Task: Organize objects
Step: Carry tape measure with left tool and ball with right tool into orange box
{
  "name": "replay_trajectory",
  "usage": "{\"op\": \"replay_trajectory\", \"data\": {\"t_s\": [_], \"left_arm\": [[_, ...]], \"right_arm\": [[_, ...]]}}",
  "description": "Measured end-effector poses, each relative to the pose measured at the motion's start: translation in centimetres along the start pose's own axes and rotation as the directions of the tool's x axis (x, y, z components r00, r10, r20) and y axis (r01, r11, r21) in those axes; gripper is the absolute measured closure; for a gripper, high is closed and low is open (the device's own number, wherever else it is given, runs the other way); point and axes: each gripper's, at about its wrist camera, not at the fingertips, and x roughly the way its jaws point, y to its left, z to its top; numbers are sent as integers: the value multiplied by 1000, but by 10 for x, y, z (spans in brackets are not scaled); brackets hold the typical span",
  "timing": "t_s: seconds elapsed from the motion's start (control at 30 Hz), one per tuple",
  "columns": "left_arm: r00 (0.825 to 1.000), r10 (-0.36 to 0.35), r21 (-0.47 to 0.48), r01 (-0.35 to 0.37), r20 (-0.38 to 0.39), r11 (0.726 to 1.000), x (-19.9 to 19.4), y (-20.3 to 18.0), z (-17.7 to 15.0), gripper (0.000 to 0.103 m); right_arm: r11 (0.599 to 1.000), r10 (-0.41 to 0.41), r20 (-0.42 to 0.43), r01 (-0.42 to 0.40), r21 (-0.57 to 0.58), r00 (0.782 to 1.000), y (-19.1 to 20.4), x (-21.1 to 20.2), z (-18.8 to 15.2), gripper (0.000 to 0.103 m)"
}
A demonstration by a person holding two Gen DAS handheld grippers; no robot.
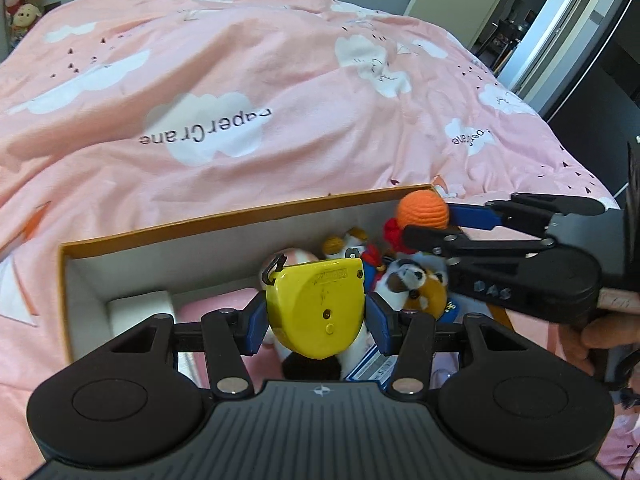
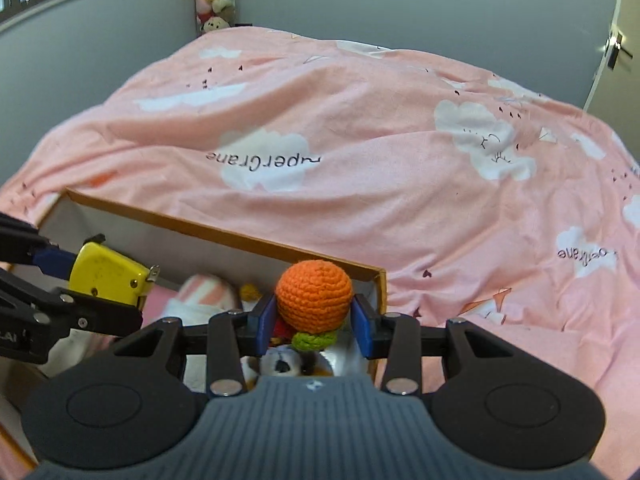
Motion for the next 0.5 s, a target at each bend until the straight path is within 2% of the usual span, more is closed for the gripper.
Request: {"op": "replay_trajectory", "data": {"t_s": [0.27,0.4,0.5], "left_arm": [[1000,-25,-10,25,-11,1000,8,-4,2,45],[999,-36,-15,36,-7,999,3,-8,0,45],[997,-78,-17,78,-9,997,-6,-14,-4,45]], "right_arm": [[1000,4,3,-4,1,1000,-7,10,-4,59],[999,28,16,-29,21,999,-12,2,-5,58],[998,35,41,-37,45,999,-15,-13,-8,58]]}}
